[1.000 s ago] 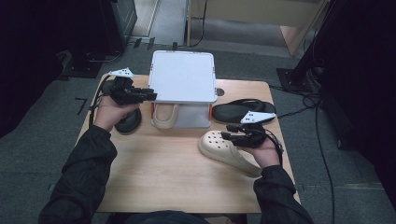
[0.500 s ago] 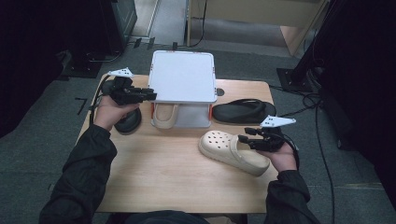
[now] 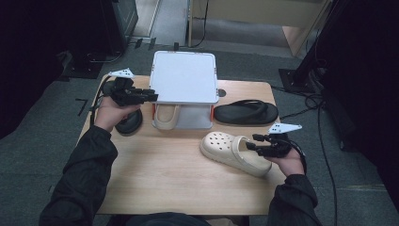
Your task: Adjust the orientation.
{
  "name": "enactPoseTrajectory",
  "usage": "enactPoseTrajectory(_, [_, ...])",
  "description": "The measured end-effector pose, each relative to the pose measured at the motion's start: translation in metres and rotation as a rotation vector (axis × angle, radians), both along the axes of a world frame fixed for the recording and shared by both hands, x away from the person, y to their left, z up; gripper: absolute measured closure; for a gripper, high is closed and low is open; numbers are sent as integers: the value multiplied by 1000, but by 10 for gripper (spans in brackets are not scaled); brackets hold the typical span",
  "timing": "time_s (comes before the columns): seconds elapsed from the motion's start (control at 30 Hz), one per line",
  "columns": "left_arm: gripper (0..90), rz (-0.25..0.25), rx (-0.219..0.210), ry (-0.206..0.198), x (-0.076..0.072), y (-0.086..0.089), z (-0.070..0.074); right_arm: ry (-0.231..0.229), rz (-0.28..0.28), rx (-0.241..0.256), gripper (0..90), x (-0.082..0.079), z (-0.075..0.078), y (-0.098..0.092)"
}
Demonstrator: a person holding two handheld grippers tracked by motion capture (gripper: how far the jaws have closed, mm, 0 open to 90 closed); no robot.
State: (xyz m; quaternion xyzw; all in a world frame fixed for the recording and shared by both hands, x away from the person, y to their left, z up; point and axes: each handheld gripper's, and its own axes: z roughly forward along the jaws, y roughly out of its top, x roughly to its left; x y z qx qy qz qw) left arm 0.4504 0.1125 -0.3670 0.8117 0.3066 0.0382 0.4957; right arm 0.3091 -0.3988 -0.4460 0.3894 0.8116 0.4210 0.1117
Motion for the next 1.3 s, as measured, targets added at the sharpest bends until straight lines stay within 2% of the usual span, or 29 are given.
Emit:
enactPoseTrajectory(0.2, [660,-1,-9,4,0,0,0,49,12,-24,463,7,-14,4])
enactPoseTrajectory(0.3, [660,-1,-9,4,0,0,-1,46,21,-38,464,12,-19,13])
enactPoseTrajectory(0.5, [660,0,-14,6,1,0,-1,37,46,-41,529,26,-25,25])
enactPoseTrajectory(0.6, [660,0,-20,8,1,0,-2,46,31,-27,589,29,-25,26])
enactPoseTrajectory(0.77, [660,-1,-24,9,1,0,-2,62,15,-4,627,30,-25,25])
enactPoseTrajectory(1.0, [660,-2,-24,8,1,0,-2,72,52,-32,707,28,-20,35])
enactPoseTrajectory(1.1, [660,-1,-24,9,1,0,-2,51,62,-60,751,26,-15,45])
enactPoseTrajectory(1.23, [660,-2,-24,8,1,0,-2,58,63,-63,758,26,-13,53])
enactPoseTrajectory(1.3, [660,-3,-25,8,1,0,-2,39,100,-62,762,24,-10,65])
